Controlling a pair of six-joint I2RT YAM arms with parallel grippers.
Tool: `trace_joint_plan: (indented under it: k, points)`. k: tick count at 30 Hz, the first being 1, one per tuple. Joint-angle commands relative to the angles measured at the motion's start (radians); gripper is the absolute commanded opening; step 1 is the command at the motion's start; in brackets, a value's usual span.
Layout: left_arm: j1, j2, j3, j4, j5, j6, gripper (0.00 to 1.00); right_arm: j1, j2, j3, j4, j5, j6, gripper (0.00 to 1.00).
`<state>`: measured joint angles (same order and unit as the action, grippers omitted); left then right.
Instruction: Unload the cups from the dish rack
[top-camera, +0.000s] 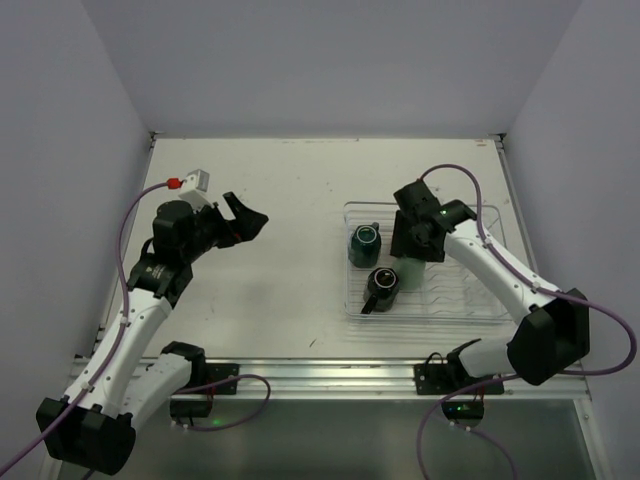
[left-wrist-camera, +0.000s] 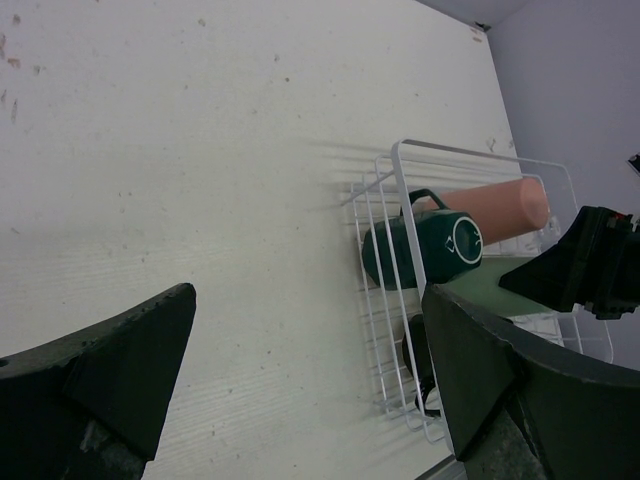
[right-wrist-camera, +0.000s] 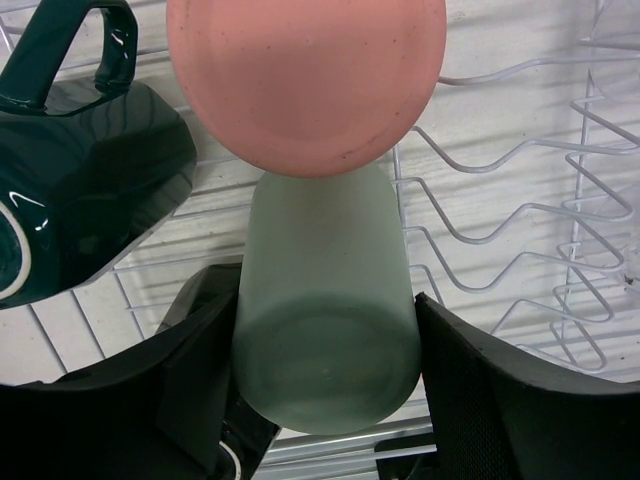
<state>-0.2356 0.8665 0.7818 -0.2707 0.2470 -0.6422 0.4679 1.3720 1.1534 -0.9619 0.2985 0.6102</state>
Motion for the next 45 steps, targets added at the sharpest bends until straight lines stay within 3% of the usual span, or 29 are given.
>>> trace_joint_plan:
  k: [1, 5, 11, 15, 17, 20, 22, 24, 29, 38, 45]
  points:
    - [0.009, 0.005, 0.025, 0.019, 0.035, 0.013, 0.99, 0.011, -0.002, 0.006, 0.0, 0.046, 0.028, 0.13]
    - [0.009, 0.008, 0.024, 0.021, 0.044, 0.012, 0.99, 0.014, -0.042, 0.077, -0.055, 0.12, 0.04, 0.0]
    - [0.009, 0.019, 0.007, 0.045, 0.072, -0.001, 0.98, 0.014, -0.168, 0.247, -0.155, 0.18, 0.019, 0.0]
    - [0.009, 0.028, -0.012, 0.1, 0.118, -0.016, 0.96, 0.014, -0.264, 0.322, -0.17, 0.107, -0.013, 0.0]
    - [0.009, 0.029, -0.035, 0.146, 0.207, -0.031, 0.94, 0.014, -0.324, 0.338, -0.163, 0.056, -0.021, 0.0]
    - [0.009, 0.035, -0.097, 0.35, 0.415, -0.106, 0.9, 0.014, -0.41, 0.312, -0.069, -0.094, -0.035, 0.0]
    - [0.01, 0.046, -0.15, 0.593, 0.575, -0.235, 0.88, 0.014, -0.439, 0.284, -0.025, -0.212, -0.036, 0.0]
    - [0.009, 0.06, -0.212, 0.823, 0.639, -0.324, 0.87, 0.011, -0.461, 0.267, 0.04, -0.287, -0.033, 0.0]
    - [0.007, 0.063, -0.265, 1.055, 0.712, -0.477, 0.87, 0.012, -0.493, 0.172, 0.254, -0.563, 0.009, 0.0]
    - [-0.008, 0.058, -0.285, 1.173, 0.733, -0.596, 0.83, 0.014, -0.495, 0.005, 0.645, -0.78, 0.089, 0.0]
    - [-0.025, 0.078, -0.311, 1.203, 0.715, -0.649, 0.8, 0.014, -0.441, -0.056, 0.808, -0.857, 0.141, 0.0]
